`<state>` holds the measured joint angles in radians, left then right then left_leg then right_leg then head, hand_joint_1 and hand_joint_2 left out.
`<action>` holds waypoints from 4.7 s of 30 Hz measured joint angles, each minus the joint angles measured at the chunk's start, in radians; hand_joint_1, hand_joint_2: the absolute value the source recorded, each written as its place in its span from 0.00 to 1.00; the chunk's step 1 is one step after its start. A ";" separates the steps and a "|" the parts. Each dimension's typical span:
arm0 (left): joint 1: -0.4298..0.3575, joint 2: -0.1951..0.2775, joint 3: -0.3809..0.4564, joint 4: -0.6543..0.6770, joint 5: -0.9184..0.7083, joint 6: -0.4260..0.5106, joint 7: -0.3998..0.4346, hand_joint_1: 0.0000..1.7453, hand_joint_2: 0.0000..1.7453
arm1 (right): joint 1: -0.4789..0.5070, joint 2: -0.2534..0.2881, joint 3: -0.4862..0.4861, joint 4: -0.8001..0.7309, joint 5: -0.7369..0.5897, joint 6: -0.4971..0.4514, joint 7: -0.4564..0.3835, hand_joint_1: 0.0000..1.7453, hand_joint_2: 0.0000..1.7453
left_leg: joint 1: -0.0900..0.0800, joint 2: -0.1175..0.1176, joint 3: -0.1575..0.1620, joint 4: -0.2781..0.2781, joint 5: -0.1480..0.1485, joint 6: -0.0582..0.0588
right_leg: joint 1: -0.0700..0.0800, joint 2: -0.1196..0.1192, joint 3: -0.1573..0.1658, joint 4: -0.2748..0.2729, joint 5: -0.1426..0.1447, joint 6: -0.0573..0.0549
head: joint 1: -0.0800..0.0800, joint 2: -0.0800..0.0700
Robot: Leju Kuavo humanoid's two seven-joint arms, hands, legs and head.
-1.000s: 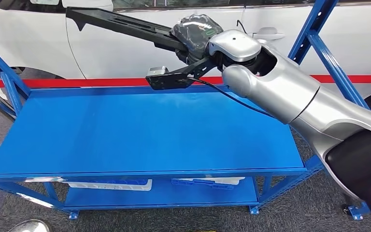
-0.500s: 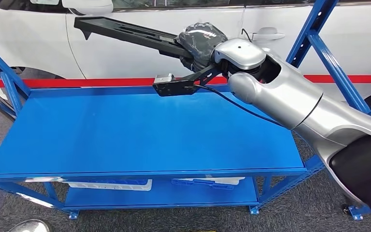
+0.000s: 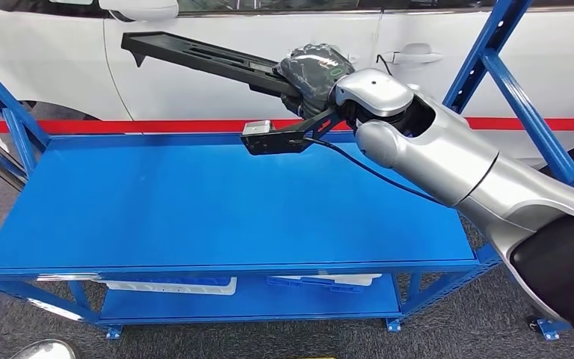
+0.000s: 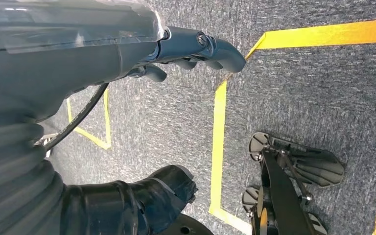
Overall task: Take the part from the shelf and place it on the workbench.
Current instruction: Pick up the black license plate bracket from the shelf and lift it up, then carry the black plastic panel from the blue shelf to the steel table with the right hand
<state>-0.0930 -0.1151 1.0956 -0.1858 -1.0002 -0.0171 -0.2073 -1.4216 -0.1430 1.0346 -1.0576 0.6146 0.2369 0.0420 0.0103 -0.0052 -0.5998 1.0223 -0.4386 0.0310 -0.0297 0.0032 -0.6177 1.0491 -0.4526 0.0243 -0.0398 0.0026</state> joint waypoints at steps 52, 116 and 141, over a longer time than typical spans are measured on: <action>-0.014 -0.009 0.001 0.000 -0.034 -0.005 0.018 0.00 1.00 | 0.022 0.025 -0.023 -0.018 0.095 0.005 0.003 1.00 1.00 | 0.009 0.003 -0.175 0.302 -0.106 -0.055 | 0.018 -0.007 -0.009 0.002 0.012 -0.064 | -0.003 0.000; -0.017 0.001 0.001 0.000 -0.052 -0.001 0.036 0.00 1.00 | 0.031 0.032 -0.023 0.008 0.096 0.003 0.000 1.00 1.00 | 0.011 0.007 -0.145 0.288 -0.083 -0.056 | 0.019 -0.009 -0.021 -0.014 0.042 -0.063 | -0.004 0.000; -0.021 0.003 0.003 -0.001 -0.057 0.008 0.054 0.00 1.00 | 0.027 0.042 -0.023 0.025 0.137 -0.025 0.009 1.00 1.00 | -0.002 -0.043 -0.085 0.011 0.050 -0.030 | 0.038 0.027 0.067 -0.047 0.002 -0.082 | -0.003 0.000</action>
<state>-0.1140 -0.1120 1.0984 -0.1868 -1.0575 -0.0095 -0.1536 -1.3945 -0.1006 1.0118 -1.0330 0.7512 0.2120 0.0507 0.0078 -0.0480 -0.6851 1.0337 -0.3890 0.0014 0.0083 0.0301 -0.5505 1.0025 -0.4507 -0.0580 -0.0428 0.0026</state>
